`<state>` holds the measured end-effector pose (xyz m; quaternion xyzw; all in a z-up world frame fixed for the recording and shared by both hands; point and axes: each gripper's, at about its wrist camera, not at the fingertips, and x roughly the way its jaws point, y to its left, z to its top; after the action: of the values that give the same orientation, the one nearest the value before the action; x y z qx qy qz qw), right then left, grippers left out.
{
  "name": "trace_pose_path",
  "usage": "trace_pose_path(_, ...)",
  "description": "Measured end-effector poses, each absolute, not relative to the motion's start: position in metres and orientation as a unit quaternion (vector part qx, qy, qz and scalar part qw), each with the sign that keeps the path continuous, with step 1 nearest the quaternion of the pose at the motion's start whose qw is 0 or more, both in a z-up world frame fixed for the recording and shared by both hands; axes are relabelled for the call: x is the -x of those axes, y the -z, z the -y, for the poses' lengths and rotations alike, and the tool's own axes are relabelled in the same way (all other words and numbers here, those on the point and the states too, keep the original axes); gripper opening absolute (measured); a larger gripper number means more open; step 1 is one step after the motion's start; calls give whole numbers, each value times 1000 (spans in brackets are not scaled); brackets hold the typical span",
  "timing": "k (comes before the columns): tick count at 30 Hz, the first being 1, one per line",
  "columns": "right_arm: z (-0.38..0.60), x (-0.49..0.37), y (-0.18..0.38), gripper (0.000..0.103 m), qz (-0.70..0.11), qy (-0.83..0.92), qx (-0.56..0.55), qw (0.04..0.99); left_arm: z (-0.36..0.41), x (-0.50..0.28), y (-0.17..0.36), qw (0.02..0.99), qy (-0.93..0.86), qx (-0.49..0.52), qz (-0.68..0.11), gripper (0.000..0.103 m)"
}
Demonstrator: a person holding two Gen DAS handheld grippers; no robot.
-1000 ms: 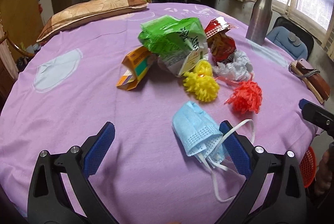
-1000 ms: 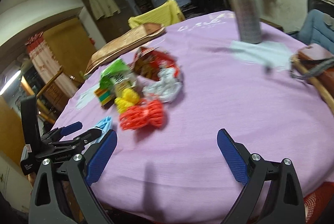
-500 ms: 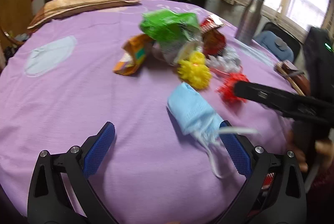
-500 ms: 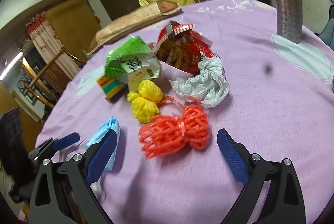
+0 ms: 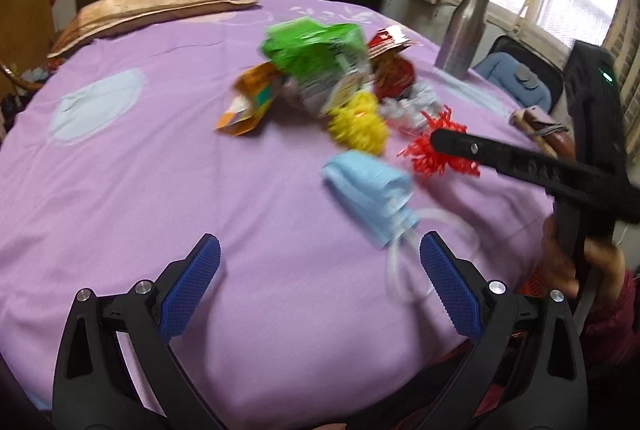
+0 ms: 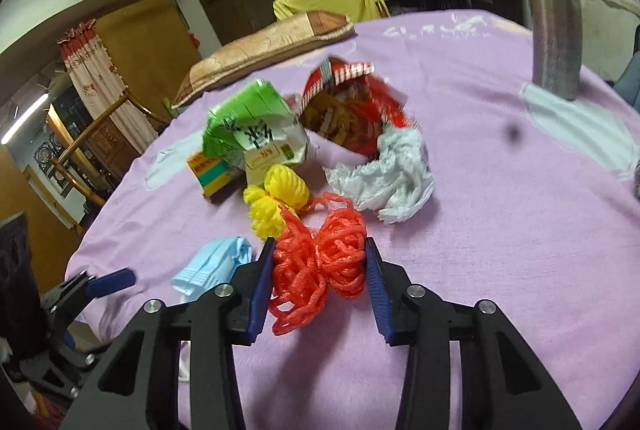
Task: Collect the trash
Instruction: 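Grasp the blue face mask with the left gripper while the right grasps the orange netting, then carry mask and netting to the red wastebasket and open both grippers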
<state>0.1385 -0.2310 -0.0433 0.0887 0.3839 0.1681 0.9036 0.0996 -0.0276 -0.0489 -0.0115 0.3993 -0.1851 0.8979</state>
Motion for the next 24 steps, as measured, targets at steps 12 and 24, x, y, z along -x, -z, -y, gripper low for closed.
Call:
trace_pose_path(12,283,-116,27,44,-346,-139,-107,922,76,-149,64,874,199,18,-442,73)
trace_pose_path(24,312,-91,21,43,-322,-128,-131,929,80,-118,33,889,237,19,-392,38)
